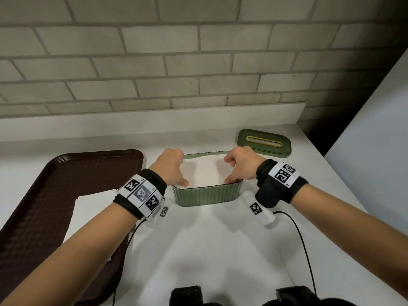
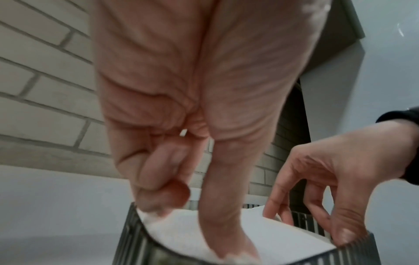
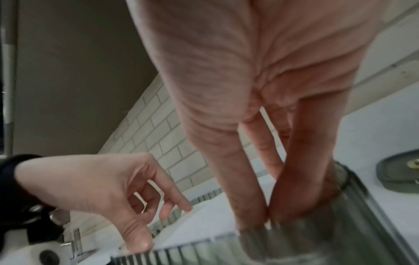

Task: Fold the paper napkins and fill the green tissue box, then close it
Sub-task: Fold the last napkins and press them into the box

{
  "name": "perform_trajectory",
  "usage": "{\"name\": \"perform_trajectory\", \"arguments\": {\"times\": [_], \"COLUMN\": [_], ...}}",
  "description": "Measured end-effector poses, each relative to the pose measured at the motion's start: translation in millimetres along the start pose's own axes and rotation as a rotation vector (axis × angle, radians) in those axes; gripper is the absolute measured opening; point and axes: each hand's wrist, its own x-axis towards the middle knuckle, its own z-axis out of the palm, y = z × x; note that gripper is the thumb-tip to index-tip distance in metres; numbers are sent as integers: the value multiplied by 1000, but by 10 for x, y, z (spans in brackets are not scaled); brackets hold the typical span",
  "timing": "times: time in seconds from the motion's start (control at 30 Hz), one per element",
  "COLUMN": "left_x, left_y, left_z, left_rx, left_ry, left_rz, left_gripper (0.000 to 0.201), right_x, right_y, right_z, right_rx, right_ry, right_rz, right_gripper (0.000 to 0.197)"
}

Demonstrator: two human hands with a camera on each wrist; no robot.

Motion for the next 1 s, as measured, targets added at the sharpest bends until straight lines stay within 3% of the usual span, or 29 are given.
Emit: {"name": "perform_trajectory", "arguments": {"times": [0.2, 0.33, 0.4, 0.53, 0.7, 0.9, 1.0], "left_x": [-261, -693, -889, -1236, -1568, -1663, -1674], "left_y": [-300, -802, -1072, -1512, -1619, -1542, -1562], "left_z": [-153, -204, -138, 147, 423, 528, 541], "left_rx": [-188, -239, -192, -102, -139, -143, -122], "left_ry": [203, 213, 140, -34, 54, 142, 194], "left_rz": [11, -171, -300, -452, -392, -367, -337], "left_gripper": [39, 20, 24, 53, 84, 76, 61], "right_x": [-27, -61, -115, -180, -140, -23, 4], "right_y": [33, -247, -506, -1005, -1508, -1814, -1838], "right_z": [18, 29, 133, 550, 1175, 1582, 1658], "right_rx": [44, 24, 83, 103, 93, 53, 75], "right_ry": [-14, 170, 166, -14, -212, -238, -224], "right_rz": [5, -218, -352, -572, -652, -662, -654], "right_gripper": [64, 43, 35, 27, 30, 31, 31]}}
